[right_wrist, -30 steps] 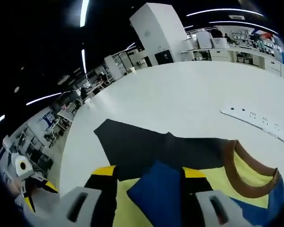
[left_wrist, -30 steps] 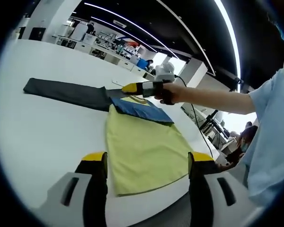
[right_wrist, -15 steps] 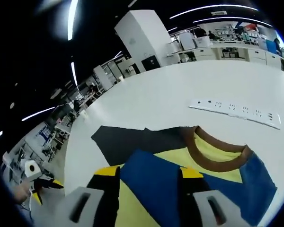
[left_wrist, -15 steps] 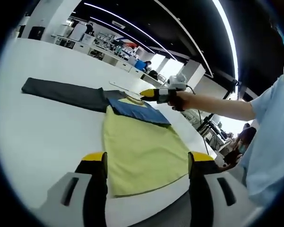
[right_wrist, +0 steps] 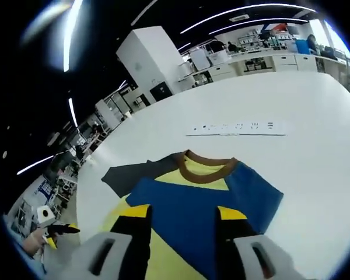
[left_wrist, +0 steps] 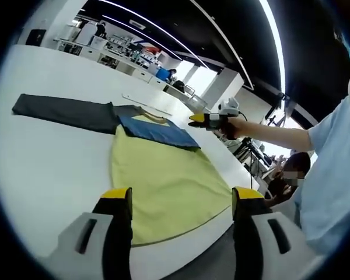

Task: Fold the garment on the visible template until the final outline fits inside the template.

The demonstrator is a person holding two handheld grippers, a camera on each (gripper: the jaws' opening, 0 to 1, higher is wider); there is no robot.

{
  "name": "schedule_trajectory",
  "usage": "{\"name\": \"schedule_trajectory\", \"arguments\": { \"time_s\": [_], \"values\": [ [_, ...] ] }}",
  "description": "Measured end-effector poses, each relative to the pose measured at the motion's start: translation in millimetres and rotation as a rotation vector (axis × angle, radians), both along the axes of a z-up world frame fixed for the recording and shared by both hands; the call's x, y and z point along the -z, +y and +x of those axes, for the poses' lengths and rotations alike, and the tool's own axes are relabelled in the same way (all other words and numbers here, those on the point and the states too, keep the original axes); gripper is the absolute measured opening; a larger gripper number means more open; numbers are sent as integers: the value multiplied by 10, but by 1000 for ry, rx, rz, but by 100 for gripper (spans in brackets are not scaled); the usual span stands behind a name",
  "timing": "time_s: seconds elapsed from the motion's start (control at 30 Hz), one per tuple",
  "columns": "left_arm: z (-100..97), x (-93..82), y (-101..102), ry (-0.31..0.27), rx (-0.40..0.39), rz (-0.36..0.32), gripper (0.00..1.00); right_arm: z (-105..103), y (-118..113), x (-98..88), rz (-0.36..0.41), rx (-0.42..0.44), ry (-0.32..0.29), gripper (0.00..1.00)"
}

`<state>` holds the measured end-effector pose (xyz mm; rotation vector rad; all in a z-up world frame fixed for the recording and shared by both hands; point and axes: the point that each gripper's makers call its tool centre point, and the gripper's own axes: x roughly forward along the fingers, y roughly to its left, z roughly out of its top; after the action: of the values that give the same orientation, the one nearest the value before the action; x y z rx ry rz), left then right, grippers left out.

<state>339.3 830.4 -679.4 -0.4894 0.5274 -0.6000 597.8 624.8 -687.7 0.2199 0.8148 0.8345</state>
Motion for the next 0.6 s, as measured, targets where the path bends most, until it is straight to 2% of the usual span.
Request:
{"name": "schedule_trajectory", "arguments": {
  "time_s": [0.23,0.33,0.4,0.47,0.6],
  "values": [
    [11,3,-20,1,18,8,66,-38,-342,85,-6,70,19,38],
    [-1,10,-17,5,18,12,66,-70,-489,187,16,133,71,35],
    [-7,8,-16,5,16,13,66,-17,-586,256,30,163,91,34],
    [-12,0,-18,4,14,12,66,-83,-629,330,52,203,142,31],
    [-14,-4,-10,6,7,12,66,-169,-687,444,62,230,175,23]
  ]
}}
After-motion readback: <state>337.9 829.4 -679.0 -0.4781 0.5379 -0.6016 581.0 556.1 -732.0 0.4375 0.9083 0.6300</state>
